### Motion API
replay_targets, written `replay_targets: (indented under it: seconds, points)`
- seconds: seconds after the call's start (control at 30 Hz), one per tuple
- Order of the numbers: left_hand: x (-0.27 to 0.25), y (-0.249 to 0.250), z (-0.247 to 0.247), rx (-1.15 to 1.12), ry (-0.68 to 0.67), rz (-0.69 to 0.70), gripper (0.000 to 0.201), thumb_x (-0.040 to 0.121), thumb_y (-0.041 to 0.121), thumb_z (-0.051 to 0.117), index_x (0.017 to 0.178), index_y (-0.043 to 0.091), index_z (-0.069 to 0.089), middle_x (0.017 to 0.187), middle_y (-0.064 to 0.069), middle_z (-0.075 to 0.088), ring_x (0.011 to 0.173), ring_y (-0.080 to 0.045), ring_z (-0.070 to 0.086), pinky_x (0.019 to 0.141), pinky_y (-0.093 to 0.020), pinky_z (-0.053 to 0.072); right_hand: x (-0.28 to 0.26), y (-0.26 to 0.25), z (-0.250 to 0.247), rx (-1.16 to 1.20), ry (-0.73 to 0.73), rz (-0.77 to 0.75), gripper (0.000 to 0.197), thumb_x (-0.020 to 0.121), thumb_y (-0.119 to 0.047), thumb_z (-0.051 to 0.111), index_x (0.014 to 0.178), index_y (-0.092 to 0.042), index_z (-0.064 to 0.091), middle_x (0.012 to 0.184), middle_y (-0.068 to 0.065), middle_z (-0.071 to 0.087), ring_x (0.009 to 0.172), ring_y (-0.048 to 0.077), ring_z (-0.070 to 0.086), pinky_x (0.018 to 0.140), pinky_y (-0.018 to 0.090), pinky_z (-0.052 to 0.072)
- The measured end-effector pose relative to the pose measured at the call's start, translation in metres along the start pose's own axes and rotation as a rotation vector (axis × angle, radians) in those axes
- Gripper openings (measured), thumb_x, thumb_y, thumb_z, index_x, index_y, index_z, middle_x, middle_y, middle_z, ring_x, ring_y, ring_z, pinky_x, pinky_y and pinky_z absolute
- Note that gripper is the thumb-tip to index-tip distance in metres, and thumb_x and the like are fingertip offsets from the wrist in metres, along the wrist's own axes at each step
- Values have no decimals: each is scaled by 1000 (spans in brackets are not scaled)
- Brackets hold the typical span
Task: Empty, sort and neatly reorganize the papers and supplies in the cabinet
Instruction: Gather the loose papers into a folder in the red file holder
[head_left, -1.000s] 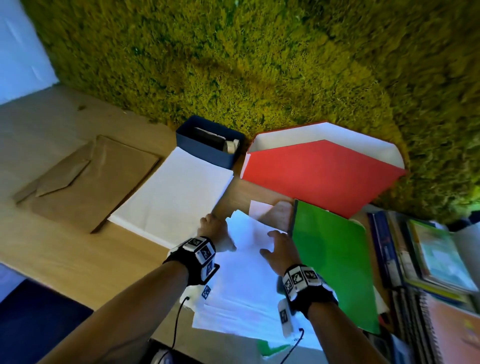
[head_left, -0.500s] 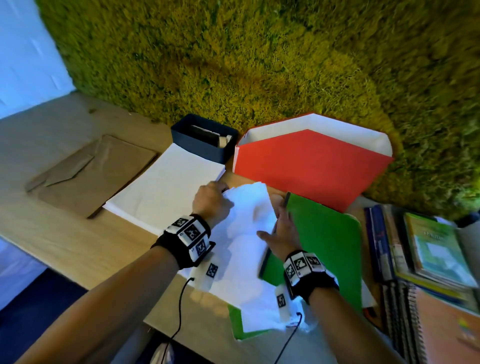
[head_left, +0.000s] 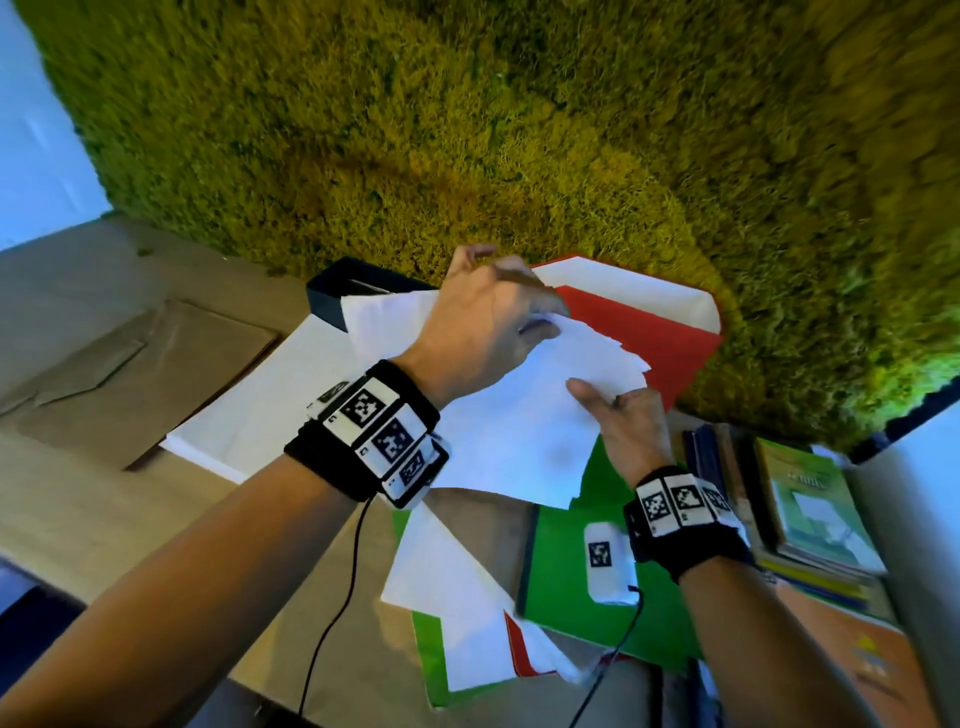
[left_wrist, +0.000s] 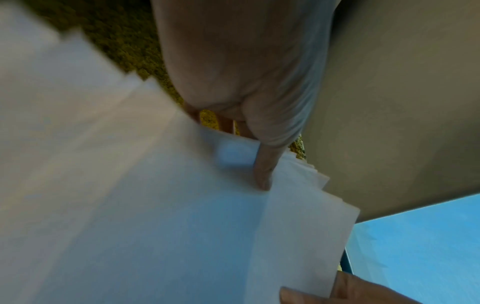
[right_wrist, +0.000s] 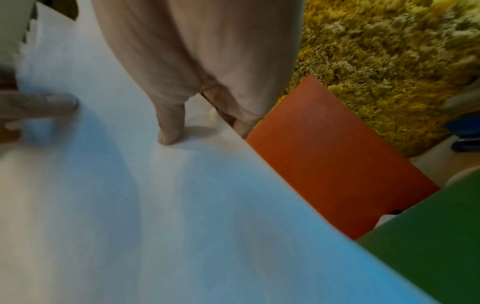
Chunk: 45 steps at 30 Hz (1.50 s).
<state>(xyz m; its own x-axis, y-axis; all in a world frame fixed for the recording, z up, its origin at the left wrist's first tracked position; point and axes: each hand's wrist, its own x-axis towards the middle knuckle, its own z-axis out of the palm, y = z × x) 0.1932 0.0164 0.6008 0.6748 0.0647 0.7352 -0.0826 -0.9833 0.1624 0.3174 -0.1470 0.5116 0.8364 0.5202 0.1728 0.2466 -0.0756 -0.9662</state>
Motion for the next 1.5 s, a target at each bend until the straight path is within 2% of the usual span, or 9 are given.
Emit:
replay_targets:
  seconds: [0.1,0.23,0.43,0.57,0.9,1.07,1.23,1.4,1.5]
  points:
    - [4,-6,0,52,81,-24,26,75,41,75,97,27,75,96,3,72,107,-18,61,100,-51,35,-8,-9,-8,78,84,-71,14,87,-10,69,98,-3,69,75,-13,73,71,1,67,67,19,51]
    - [-2,-20,1,108,271,-268,84,69,60,75,134,13,52,128,-5,56,122,-25,46,93,-40,34,-20,-14,-15,227,187,-104,23,91,2,59,114,2,60,92,-14,67,78,-13,64,67,6,48]
    - [-25,-41,30,-825,207,-955,95,54,48,93,125,6,45,124,-8,59,116,-24,59,89,-38,55,-25,-9,-15,327,278,-94,26,92,-4,59,118,3,61,98,-8,74,91,9,70,74,23,55]
    - [-38,-33,55,-1055,118,-861,64,67,16,90,122,13,57,113,4,72,106,-11,68,82,-28,58,-27,4,-4,249,158,-53,42,86,-10,69,126,-7,58,115,1,70,106,13,67,85,27,55]
    - [-46,-21,80,-907,248,-818,39,87,24,74,122,21,59,116,-1,68,104,-10,67,85,-31,58,-27,11,20,67,188,-80,38,99,-10,50,136,-9,46,129,0,60,119,4,56,106,35,44]
    - [-38,-17,74,-917,402,-879,55,81,23,80,121,9,45,108,5,63,95,-2,66,72,-17,54,-20,7,23,30,256,-44,59,95,-17,58,146,-10,29,136,3,55,117,12,59,101,37,48]
    - [-74,-31,91,-1001,163,-995,67,74,39,84,131,31,48,122,8,66,108,-9,65,92,-39,55,-28,49,20,-127,223,159,42,89,-9,61,126,-13,41,117,1,57,111,24,58,93,34,44]
    - [-98,-19,106,-949,41,-1008,56,81,19,80,130,22,54,123,6,66,115,-13,62,77,-3,45,-38,74,29,-203,191,169,26,99,-11,46,124,-12,50,113,1,57,111,21,56,91,29,40]
    - [-102,-16,117,-956,96,-1092,52,82,20,79,129,20,57,121,5,67,114,-17,63,89,-24,51,-38,65,34,-219,276,85,34,100,-9,44,133,-7,49,116,-1,56,104,11,51,89,23,37]
